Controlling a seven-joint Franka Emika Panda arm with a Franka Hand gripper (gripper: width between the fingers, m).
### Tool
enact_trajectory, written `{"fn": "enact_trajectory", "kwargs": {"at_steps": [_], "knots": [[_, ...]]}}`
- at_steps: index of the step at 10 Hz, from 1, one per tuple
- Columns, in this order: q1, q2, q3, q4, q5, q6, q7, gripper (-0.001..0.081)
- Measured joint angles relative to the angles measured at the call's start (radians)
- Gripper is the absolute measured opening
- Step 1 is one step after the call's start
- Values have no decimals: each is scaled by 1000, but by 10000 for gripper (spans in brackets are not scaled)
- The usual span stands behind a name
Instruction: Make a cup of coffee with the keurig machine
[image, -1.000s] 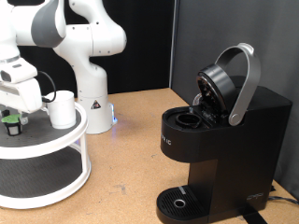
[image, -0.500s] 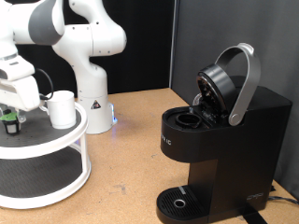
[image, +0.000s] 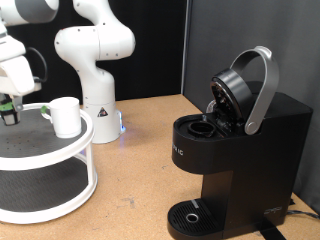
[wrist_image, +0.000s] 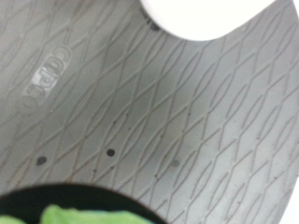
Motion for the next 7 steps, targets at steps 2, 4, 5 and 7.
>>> {"fn": "enact_trajectory", "kwargs": {"at_steps": [2,4,5,7], "knots": [[5,-10,1,33,12,-54,0,451],[6,-10,-2,30,35,-53,1,451],[14,-11,-7,37,99,-83,3,451],[45,-11,-14,89,269,-183,40,451]]}}
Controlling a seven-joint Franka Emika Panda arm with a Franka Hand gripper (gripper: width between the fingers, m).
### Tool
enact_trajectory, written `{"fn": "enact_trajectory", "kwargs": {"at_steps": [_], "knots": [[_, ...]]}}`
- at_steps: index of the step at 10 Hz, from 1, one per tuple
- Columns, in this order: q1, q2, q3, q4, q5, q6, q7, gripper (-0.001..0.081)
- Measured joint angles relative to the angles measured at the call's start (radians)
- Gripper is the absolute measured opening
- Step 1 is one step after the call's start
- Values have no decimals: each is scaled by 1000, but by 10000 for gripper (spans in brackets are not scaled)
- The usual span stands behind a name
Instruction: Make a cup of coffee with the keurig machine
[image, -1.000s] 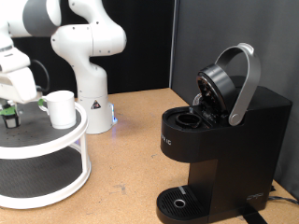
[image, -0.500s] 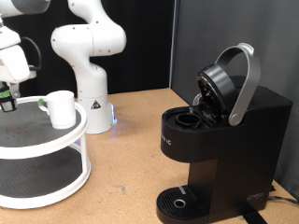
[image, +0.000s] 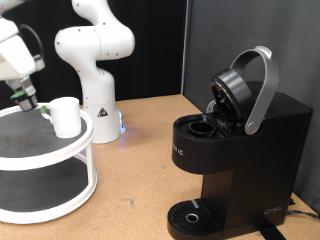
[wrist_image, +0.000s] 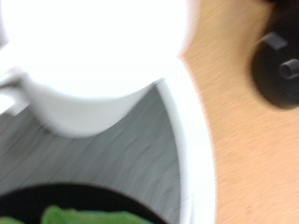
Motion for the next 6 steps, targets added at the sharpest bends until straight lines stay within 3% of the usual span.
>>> {"fn": "enact_trajectory", "kwargs": {"at_steps": [2,4,6], "knots": [[28,0,17,40,149,-11,129,451],[16,9,87,34,163,88,279,451],[24,9,76,36,186,44,256,451]]}}
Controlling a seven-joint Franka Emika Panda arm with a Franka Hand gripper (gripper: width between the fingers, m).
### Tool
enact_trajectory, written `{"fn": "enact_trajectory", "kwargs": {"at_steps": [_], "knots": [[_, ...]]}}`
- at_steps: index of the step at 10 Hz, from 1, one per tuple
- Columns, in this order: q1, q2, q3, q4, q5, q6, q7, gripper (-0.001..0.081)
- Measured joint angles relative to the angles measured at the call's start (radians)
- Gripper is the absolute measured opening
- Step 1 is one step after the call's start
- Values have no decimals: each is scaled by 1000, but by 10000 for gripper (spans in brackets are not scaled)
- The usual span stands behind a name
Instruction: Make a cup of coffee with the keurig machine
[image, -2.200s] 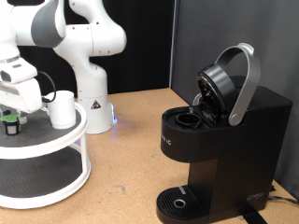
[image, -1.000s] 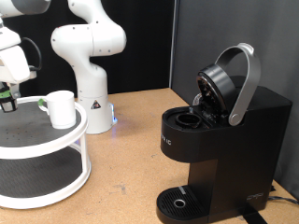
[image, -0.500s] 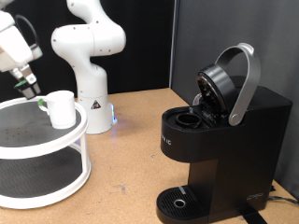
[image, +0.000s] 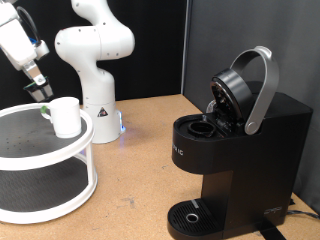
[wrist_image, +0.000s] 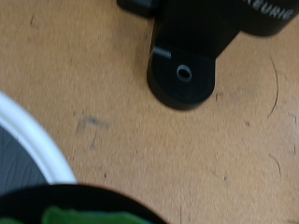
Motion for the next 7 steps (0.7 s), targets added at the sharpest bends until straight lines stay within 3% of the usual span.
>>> {"fn": "enact_trajectory", "kwargs": {"at_steps": [3,4,6,7], "knots": [[60,9,8,19,150,-38,75,451],[84,12,18,22,190,-19,87,451],[108,22,60,7,225,98,95,451],[108,22,56,7,225,84,95,451]]}}
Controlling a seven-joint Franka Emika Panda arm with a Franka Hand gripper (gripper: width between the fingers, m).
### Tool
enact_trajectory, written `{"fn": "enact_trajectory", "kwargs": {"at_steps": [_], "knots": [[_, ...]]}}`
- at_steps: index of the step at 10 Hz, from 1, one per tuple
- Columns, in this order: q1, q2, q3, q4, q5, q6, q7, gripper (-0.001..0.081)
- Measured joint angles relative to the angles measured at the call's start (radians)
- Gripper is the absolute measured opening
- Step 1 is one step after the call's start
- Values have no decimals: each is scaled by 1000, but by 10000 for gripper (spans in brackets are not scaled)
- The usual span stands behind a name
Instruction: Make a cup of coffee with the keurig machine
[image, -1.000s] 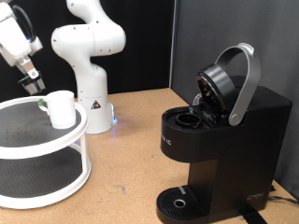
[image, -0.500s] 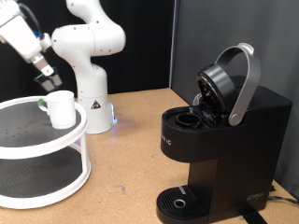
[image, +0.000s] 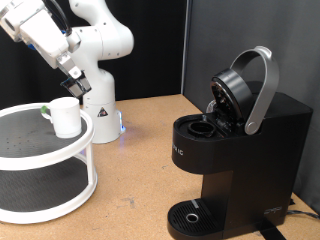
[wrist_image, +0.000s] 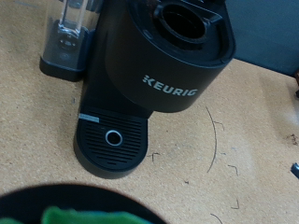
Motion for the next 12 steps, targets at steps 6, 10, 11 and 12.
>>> {"fn": "enact_trajectory", "kwargs": {"at_steps": [6,10,11,12], "knots": [[66,54,32,101,176,-192,271,451],[89,74,59,117,207,-161,293,451],[92,74,70,117,216,-160,297,451],[98,75,92,120,214,-160,317,451]]}}
